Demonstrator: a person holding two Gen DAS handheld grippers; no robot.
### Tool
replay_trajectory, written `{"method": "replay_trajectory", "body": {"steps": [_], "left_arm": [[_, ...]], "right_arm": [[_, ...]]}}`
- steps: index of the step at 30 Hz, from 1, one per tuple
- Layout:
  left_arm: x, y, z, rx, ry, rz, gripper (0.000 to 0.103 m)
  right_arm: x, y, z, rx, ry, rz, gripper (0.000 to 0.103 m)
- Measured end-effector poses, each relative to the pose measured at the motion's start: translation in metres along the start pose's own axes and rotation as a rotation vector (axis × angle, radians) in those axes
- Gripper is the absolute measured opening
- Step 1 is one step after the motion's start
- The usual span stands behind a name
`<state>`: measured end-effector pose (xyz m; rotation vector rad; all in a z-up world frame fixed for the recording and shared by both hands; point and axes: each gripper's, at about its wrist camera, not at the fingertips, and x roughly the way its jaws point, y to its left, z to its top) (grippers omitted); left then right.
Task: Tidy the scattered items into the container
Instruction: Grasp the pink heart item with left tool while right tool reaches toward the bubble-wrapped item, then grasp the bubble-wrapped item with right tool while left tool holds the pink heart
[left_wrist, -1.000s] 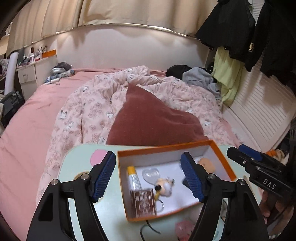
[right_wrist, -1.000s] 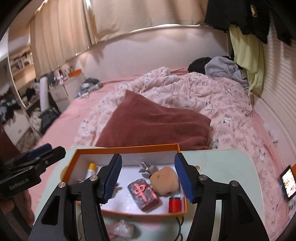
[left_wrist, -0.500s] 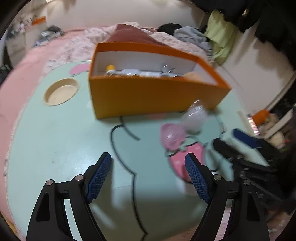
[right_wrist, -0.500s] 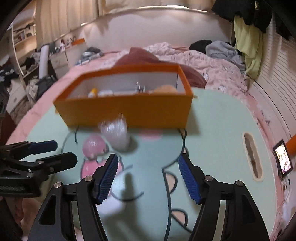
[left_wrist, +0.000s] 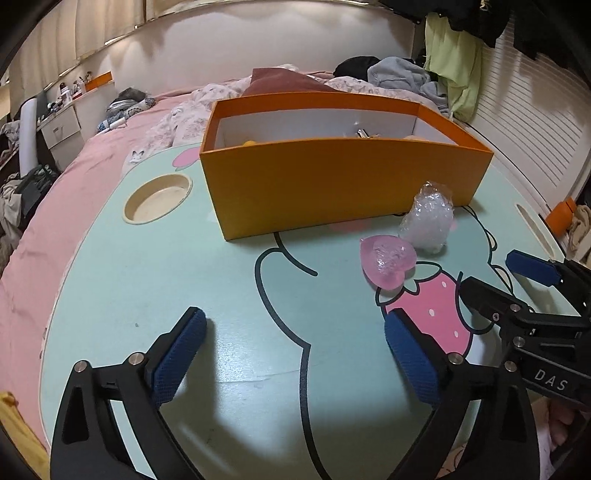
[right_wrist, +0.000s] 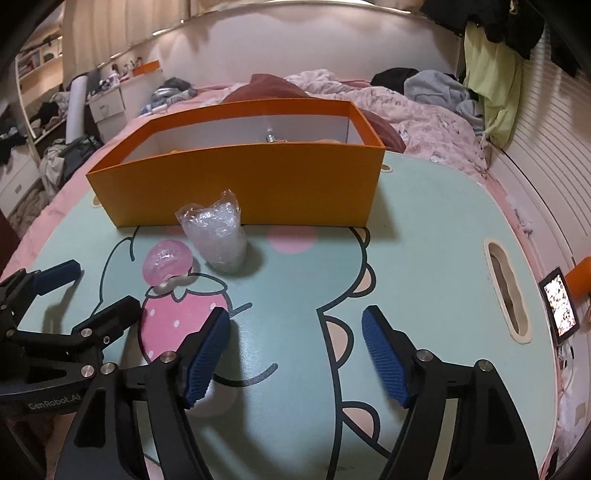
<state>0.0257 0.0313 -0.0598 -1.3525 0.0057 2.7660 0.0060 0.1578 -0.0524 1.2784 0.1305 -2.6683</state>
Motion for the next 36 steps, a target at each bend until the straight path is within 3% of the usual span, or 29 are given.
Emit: {"method": "replay_trajectory", "body": {"steps": [7,10,12,17,18,20,22,23,28,33,36], "left_arm": [[-0.001,0.002,-0.001,0.003,-0.001,-0.002,0.103],[-0.001,0.0,0.002,0.023,-0.004,-0.023,0.102],[0.0,-0.006,0.006,0.051,-0.001,-0.037,0.101],[0.01,-0.034,0.029,0.191,0.001,-0.009,0.097],[0.013,-0.039,0.034,0.212,0.007,-0.018,0.093],[0.017,-0.044,0.041,0.224,0.008,-0.065,0.077],[0.019,-0.042,0.047,0.186,0.026,-0.128,0.04],[0.018,-0.04,0.047,0.165,0.029,-0.121,0.04],[-0.001,-0.028,0.022,0.126,-0.028,-0.109,0.04],[-0.047,-0.003,-0.009,0.048,-0.21,-0.047,0.04],[-0.062,0.006,-0.017,0.016,-0.281,-0.019,0.04]], "right_arm": [[0.0,0.001,0.0,0.005,-0.002,0.0,0.076],[-0.006,-0.011,-0.001,0.076,-0.031,0.015,0.075],[-0.009,-0.02,-0.001,0.121,-0.047,0.023,0.068],[-0.013,-0.03,-0.002,0.162,-0.062,0.048,0.066],[-0.013,-0.03,-0.002,0.161,-0.063,0.05,0.066],[-0.014,-0.03,-0.002,0.157,-0.065,0.051,0.066],[-0.015,-0.03,-0.002,0.155,-0.067,0.05,0.066],[-0.016,-0.031,-0.003,0.156,-0.07,0.05,0.066],[-0.017,-0.034,-0.004,0.157,-0.08,0.055,0.066],[-0.021,-0.025,-0.003,0.112,-0.099,0.066,0.066],[-0.022,-0.011,0.005,0.039,-0.113,0.089,0.066]]}}
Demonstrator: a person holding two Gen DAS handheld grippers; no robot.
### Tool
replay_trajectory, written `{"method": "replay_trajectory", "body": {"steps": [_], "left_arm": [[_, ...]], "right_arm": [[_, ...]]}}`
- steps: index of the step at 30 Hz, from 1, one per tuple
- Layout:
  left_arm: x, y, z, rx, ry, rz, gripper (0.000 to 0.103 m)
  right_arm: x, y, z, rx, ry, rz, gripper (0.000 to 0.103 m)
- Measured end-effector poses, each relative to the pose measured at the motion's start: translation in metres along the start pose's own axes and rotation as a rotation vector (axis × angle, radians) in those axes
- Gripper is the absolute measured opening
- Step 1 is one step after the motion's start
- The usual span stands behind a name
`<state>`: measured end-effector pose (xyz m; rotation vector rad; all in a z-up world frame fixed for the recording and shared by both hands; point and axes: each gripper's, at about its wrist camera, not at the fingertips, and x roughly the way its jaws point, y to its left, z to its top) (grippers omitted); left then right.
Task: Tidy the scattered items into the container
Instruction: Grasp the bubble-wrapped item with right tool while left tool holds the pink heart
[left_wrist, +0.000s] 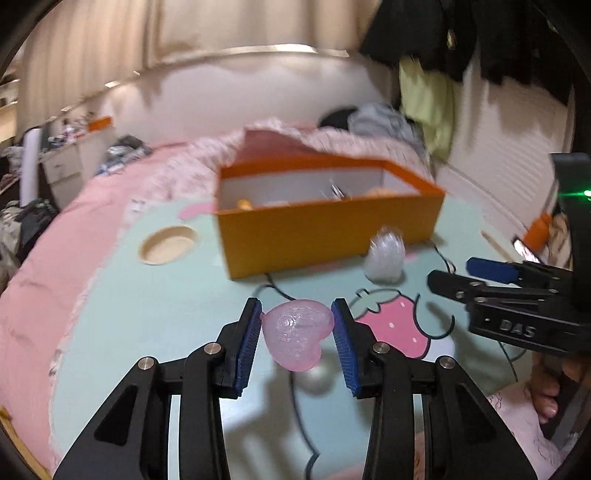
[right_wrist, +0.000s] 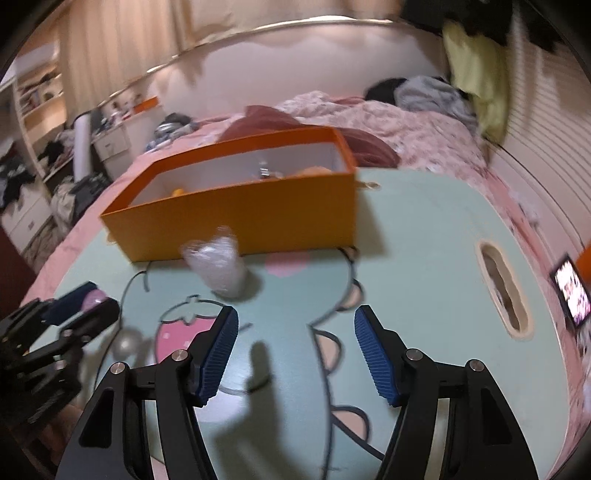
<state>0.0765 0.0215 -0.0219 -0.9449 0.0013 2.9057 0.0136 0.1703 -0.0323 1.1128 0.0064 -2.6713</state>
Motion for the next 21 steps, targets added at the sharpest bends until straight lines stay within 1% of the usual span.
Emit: {"method": "replay_trajectory", "body": {"steps": [1,3,4,7,10,11,12,13,14,17,21], "left_arm": [[-0.004,0.002,0.0,-0.006,-0.016,0.007,0.04],[-0.002,0.003,0.002,-0.006,-0.016,0.004,0.04],[0.001,0.002,0.002,-0.004,-0.007,0.002,0.04],[0.004,0.0,0.001,0.005,0.006,-0.001,0.041],[0.002,0.001,0.0,0.004,0.0,-0.002,0.041],[0.003,0.001,0.0,0.003,0.0,-0.002,0.041],[0.004,0.001,0.0,0.001,0.003,-0.002,0.04],[0.005,0.002,-0.001,-0.001,0.006,-0.004,0.04],[0.005,0.002,-0.001,-0.002,0.009,-0.005,0.04],[0.006,0.002,-0.002,-0.003,0.012,-0.005,0.041],[0.006,0.0,-0.003,-0.001,0.019,-0.003,0.041]], "right_arm": [[0.001,0.005,0.003,-0.023,-0.003,0.01,0.066],[0.008,0.019,0.012,-0.083,0.015,0.039,0.069],[0.013,0.025,0.015,-0.103,0.023,0.036,0.07],[0.032,0.041,0.028,-0.163,0.066,-0.011,0.071],[0.053,0.046,0.034,-0.176,0.126,-0.024,0.072],[0.059,0.046,0.034,-0.171,0.139,-0.023,0.07],[0.063,0.044,0.033,-0.164,0.151,-0.008,0.047],[0.06,0.043,0.031,-0.151,0.143,0.025,0.027],[0.055,0.041,0.029,-0.141,0.13,0.035,0.029],[0.031,0.036,0.018,-0.117,0.073,0.043,0.029],[0.003,0.032,-0.004,-0.088,0.064,0.065,0.029]]}}
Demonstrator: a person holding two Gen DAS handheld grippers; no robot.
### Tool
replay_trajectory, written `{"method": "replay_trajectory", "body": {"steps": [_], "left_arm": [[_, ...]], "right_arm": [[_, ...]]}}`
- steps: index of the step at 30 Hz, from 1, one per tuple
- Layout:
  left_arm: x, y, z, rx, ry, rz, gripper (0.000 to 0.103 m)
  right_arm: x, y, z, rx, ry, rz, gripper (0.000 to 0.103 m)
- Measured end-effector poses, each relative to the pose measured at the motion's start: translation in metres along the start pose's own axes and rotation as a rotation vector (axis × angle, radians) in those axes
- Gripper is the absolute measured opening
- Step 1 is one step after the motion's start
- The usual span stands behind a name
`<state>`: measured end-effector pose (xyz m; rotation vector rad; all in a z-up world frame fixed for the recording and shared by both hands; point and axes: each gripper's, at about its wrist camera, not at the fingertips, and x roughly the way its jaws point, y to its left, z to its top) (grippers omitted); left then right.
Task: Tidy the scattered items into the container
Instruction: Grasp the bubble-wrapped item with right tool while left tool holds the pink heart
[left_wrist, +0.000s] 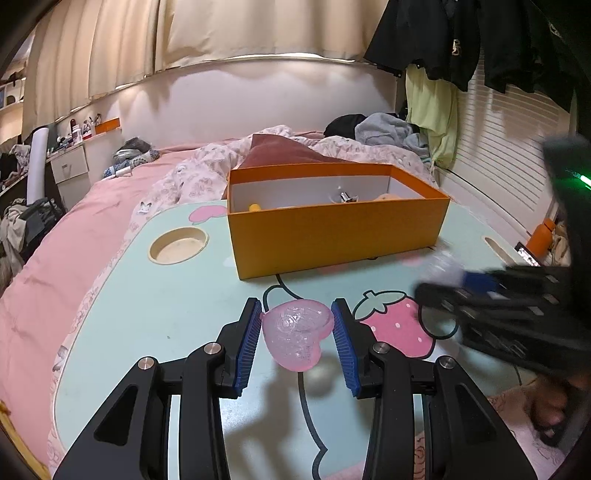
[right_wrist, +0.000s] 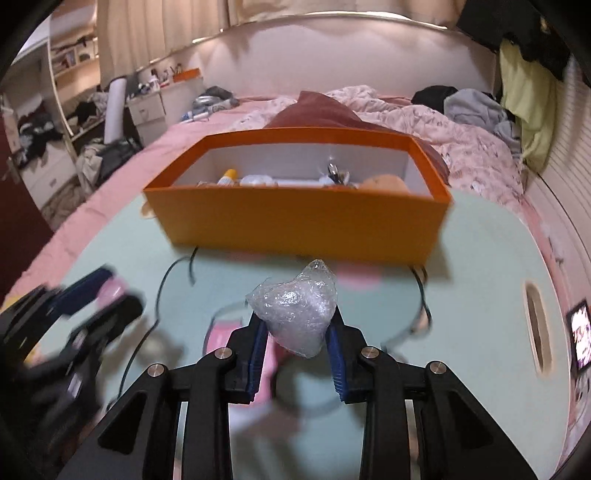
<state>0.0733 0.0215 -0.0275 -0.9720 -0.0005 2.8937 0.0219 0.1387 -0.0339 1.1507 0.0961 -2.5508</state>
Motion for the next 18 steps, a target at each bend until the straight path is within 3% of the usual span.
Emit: {"method": "replay_trajectory", "body": {"steps": [4,18], "left_arm": [[0.001,0.0,0.0,0.003,0.005,0.0,0.041],[0.002,-0.001,-0.001,0.006,0.007,-0.001,0.041]], "right_arm": [[-0.01,-0.001,-0.014,-0.014,-0.003,-0.037,0.029],[-0.014,0.005,-0.018,-0.04,-0.037,-0.053,0.029]]}}
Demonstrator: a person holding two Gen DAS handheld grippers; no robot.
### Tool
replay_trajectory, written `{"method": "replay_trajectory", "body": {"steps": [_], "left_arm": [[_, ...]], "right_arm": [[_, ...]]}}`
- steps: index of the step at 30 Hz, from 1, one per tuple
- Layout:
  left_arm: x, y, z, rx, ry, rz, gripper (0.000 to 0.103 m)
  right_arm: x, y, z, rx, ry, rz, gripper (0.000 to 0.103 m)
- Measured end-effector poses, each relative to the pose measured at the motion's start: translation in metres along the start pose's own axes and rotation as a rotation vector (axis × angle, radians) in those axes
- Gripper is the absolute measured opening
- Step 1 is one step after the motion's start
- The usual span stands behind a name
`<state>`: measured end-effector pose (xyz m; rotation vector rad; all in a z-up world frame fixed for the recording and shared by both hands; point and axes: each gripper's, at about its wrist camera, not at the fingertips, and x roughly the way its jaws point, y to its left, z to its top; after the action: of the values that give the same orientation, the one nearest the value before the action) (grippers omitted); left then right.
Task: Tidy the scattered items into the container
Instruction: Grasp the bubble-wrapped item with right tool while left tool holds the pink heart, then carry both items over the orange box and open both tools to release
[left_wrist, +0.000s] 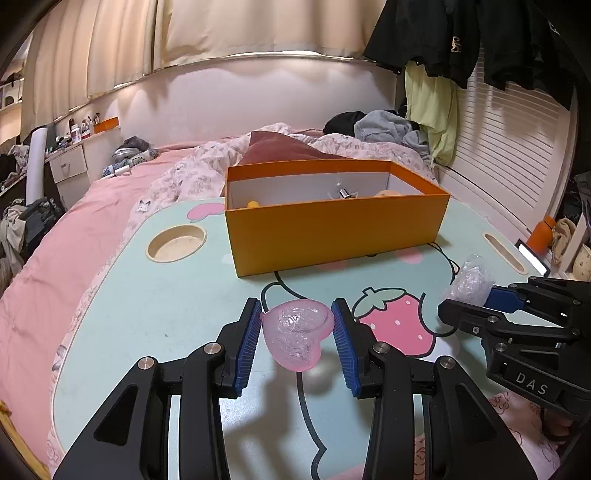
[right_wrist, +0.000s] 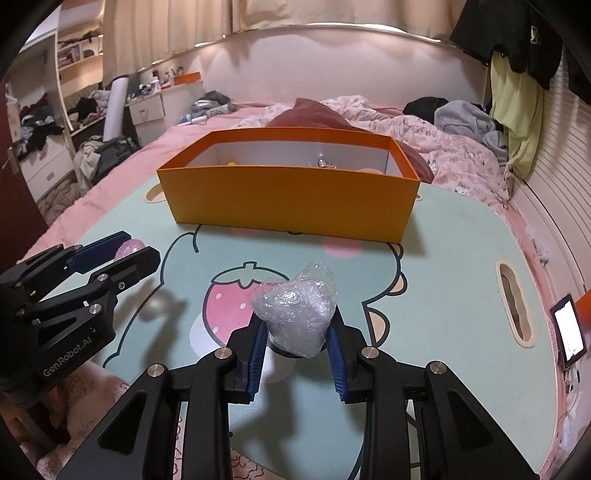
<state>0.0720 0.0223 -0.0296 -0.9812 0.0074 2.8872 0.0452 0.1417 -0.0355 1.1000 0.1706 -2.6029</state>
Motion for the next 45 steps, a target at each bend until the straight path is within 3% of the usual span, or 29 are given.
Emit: {"method": "replay_trajectory", "body": {"steps": [18,26,31,36,41,45], "left_arm": [[-0.001,-0.001,-0.001,0.012,-0.004,0.0,0.041],[0.009,-0.01,0.007,0.063,0.037,0.037,0.041],[0.015,-0.009,0.043,0.062,0.048,-0.02,0.04],[0.025,-0.004,0.109,0.083,0.042,-0.008,0.041],[0.064,-0.003,0.156,0.039,0.132,-0.025,0.041],[0.098,-0.013,0.162,0.066,0.184,0.022,0.041]], "right_arm": [[-0.004,-0.003,0.002,0.025,-0.015,0.046,0.029],[-0.004,-0.012,0.017,0.059,-0.019,0.067,0.029],[-0.006,-0.014,0.044,0.05,-0.057,0.053,0.029],[-0.001,-0.025,0.09,0.054,-0.086,0.016,0.03],[0.012,-0.041,0.138,0.021,-0.118,-0.06,0.03],[0.033,-0.05,0.157,-0.001,-0.091,-0.116,0.03]]}}
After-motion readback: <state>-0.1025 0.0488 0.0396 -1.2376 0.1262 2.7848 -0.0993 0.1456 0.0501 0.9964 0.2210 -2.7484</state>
